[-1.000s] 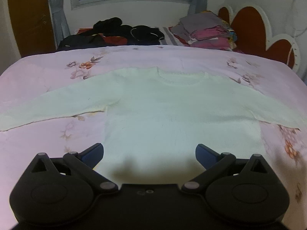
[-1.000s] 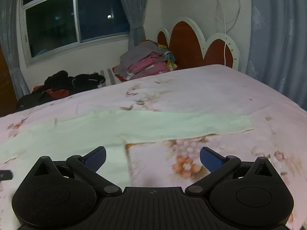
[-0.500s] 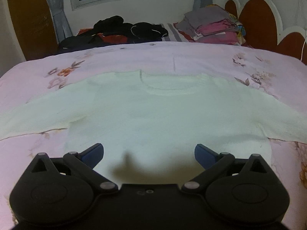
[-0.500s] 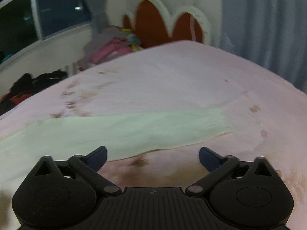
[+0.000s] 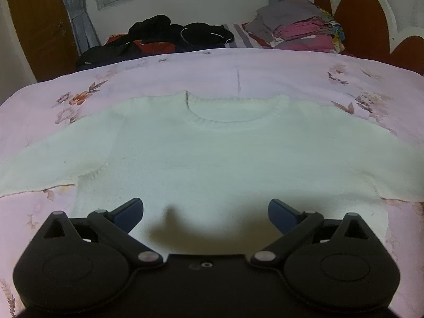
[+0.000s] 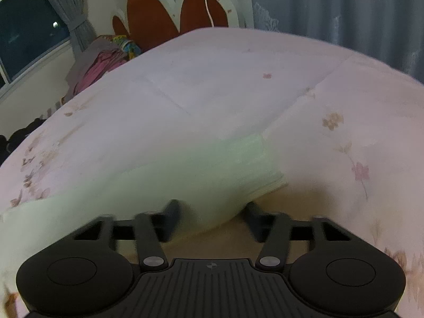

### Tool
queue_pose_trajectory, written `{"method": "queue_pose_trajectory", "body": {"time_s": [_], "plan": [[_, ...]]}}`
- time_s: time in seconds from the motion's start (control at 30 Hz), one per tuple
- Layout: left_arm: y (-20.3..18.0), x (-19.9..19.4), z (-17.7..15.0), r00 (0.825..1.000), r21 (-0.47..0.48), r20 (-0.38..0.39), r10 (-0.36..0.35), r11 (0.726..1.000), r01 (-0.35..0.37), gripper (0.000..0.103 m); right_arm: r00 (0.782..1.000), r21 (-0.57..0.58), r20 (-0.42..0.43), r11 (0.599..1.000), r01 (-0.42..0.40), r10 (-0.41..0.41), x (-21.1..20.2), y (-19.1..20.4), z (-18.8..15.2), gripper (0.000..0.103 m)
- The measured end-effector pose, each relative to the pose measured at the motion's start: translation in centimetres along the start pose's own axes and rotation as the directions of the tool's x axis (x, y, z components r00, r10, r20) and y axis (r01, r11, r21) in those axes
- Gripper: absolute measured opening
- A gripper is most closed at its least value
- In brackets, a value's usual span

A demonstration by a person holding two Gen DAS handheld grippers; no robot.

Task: Fold small clothes
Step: 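Reach the right tool to a sweater sleeve cuff and close on it, then carry the sleeve across the sweater body with the right tool and release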

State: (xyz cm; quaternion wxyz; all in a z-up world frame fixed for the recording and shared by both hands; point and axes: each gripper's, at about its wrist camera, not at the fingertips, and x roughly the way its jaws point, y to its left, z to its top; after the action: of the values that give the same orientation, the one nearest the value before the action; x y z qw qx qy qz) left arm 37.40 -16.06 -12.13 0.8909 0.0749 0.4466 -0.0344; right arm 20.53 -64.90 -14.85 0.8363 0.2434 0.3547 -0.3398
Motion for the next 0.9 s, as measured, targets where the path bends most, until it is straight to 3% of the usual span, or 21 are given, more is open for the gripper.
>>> {"method": "queue_pose_trajectory", "body": {"time_s": [0.03,0.07,0.1,0.3,0.5,0.63,0.9], "plan": [[0.1,0.1,0.0,1.000,-0.005,-0.001,0.001,1.000,-0.001,0.100,1.000,0.004,0.008,1.000,-0.001,0.001,0.0,-0.1,0.1,0.029],[0.3,0.2,0.1,1.000,-0.011,-0.002,0.005,1.000,-0.005,0.100,1.000,0.002,0.016,1.000,-0.001,0.001,-0.1,-0.2,0.2,0.008],[0.4,0.3,0.1,1.000,-0.017,-0.001,0.010,1.000,-0.010,0.100,1.000,0.002,0.022,1.000,-0.004,0.004,0.0,0.0,0.2,0.003],[1.7,0.2,0.3,1.000,-0.035,-0.003,-0.003,0.999,0.003,0.100,0.997,-0.023,0.069,0.999,-0.035,0.037,-0.8,1.3,0.4,0.003],[3.3,-0.8,0.5,0.999,-0.045,0.020,-0.026,0.999,0.027,0.100,0.973,-0.123,0.140,0.979,-0.164,0.181,-3.3,6.8,1.1,0.003],[5.5,-1.5,0.5,0.999,-0.092,0.034,-0.023,0.995,0.026,0.100,0.937,-0.200,0.135,0.935,-0.292,0.322,-5.5,12.6,0.4,0.003],[11.2,-2.2,0.0,0.999,-0.160,0.048,0.008,0.987,0.000,0.100,0.836,-0.345,-0.002,0.785,-0.515,0.549,-8.3,26.9,-5.7,0.003]]}}
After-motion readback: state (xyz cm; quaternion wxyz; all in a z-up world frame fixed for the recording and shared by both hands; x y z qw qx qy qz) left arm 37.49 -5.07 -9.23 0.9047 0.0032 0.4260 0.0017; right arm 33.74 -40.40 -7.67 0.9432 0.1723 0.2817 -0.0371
